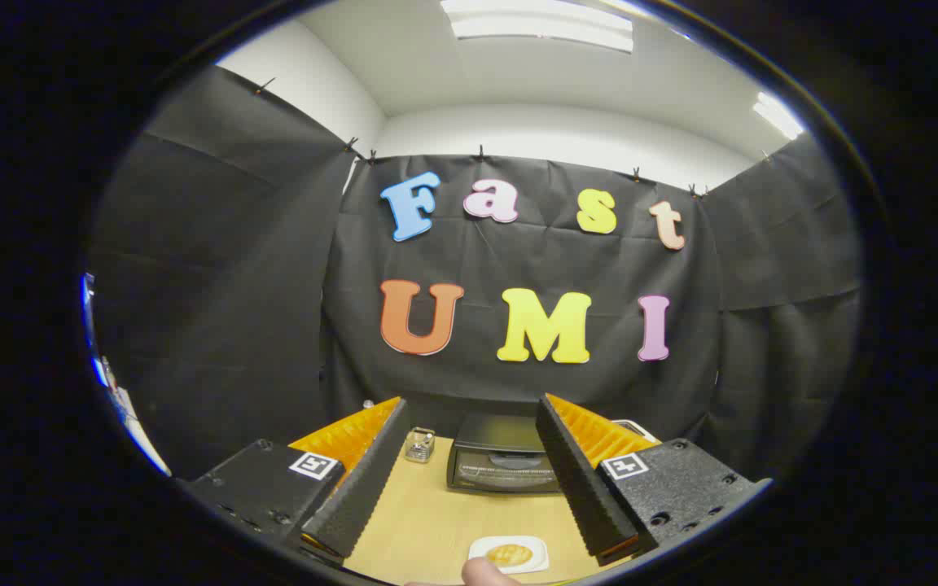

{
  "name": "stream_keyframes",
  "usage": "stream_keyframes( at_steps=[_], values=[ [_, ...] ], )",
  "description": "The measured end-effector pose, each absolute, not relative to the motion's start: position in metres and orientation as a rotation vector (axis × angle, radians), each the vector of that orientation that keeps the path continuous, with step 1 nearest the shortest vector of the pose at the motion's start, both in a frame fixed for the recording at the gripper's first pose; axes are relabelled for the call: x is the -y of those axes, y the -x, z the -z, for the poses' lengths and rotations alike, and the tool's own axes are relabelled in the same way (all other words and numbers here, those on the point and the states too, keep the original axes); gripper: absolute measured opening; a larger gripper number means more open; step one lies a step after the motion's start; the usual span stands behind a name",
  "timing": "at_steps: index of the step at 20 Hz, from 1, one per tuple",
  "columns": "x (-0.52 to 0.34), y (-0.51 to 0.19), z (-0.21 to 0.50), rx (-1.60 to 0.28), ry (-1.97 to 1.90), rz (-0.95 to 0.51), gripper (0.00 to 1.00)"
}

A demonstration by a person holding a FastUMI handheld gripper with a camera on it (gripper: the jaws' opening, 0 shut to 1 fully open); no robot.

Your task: Open the toaster oven, put the food inside, and close the toaster oven door.

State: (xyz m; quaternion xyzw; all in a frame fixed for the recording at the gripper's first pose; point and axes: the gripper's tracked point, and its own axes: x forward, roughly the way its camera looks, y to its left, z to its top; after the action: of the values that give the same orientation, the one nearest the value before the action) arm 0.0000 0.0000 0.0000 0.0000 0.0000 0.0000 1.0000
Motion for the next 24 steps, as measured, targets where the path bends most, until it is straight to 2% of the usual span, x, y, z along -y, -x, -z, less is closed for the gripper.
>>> stream_keyframes(
  at_steps=[11, 24],
  values=[
    [-0.004, -0.020, 0.023, -0.087, -0.031, -0.016, 1.00],
    [0.022, -0.023, 0.023, 0.027, -0.015, 0.032, 1.00]
  ],
)
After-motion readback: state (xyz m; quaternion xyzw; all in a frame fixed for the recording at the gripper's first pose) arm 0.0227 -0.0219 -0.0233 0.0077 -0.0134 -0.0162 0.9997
